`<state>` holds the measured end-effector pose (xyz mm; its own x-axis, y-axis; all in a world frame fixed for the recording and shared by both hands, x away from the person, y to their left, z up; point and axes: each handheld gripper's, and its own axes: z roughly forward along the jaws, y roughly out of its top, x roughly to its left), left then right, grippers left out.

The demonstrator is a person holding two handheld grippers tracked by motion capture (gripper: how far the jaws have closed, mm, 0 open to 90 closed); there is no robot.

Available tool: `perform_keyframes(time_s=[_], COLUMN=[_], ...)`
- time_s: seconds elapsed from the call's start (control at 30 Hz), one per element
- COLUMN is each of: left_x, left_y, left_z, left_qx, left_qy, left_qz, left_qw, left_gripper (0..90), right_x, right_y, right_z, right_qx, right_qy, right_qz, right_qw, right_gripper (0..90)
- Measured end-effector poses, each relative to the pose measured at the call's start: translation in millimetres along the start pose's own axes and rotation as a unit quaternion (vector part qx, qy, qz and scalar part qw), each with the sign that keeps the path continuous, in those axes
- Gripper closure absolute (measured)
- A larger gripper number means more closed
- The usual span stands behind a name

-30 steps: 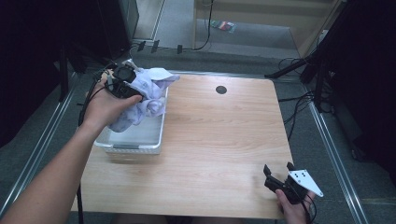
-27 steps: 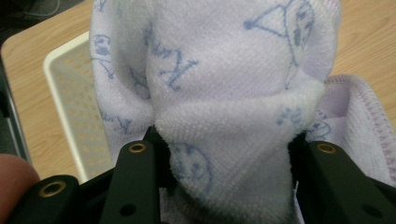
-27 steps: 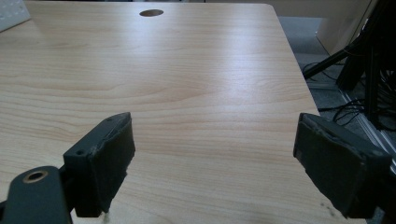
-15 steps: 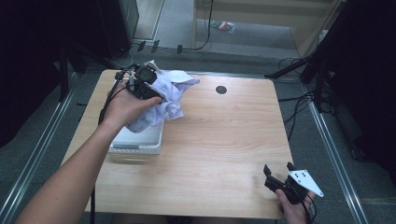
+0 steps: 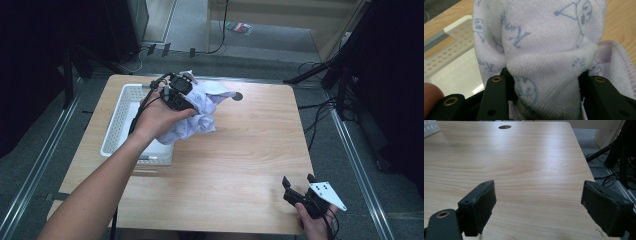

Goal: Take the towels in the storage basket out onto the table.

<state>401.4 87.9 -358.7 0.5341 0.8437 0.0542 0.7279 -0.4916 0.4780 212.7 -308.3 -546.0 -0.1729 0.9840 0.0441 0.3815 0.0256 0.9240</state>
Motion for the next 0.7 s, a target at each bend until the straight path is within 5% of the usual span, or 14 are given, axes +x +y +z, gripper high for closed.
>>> perform_keyframes(time_s=[0.37, 0.7], left_x=[-34.1, -62.4], left_y=[18.4, 25.2], left_z=[11.8, 45.6], left_qx=[-0.003, 0.008], left_qy=[-0.017, -0.049], left_qz=[0.025, 0.032], left_qw=[0.9995, 0.9983], left_gripper=[54.8, 54.1], right_x=[-0.1, -0.4], right_y=[0.0, 0.0], right_z=[-0.1, -0.4], right_qx=[0.0, 0.001], right_qy=[0.0, 0.001], right_qz=[0.001, 0.004], right_qw=[1.0, 1.0], right_gripper=[12.7, 12.7])
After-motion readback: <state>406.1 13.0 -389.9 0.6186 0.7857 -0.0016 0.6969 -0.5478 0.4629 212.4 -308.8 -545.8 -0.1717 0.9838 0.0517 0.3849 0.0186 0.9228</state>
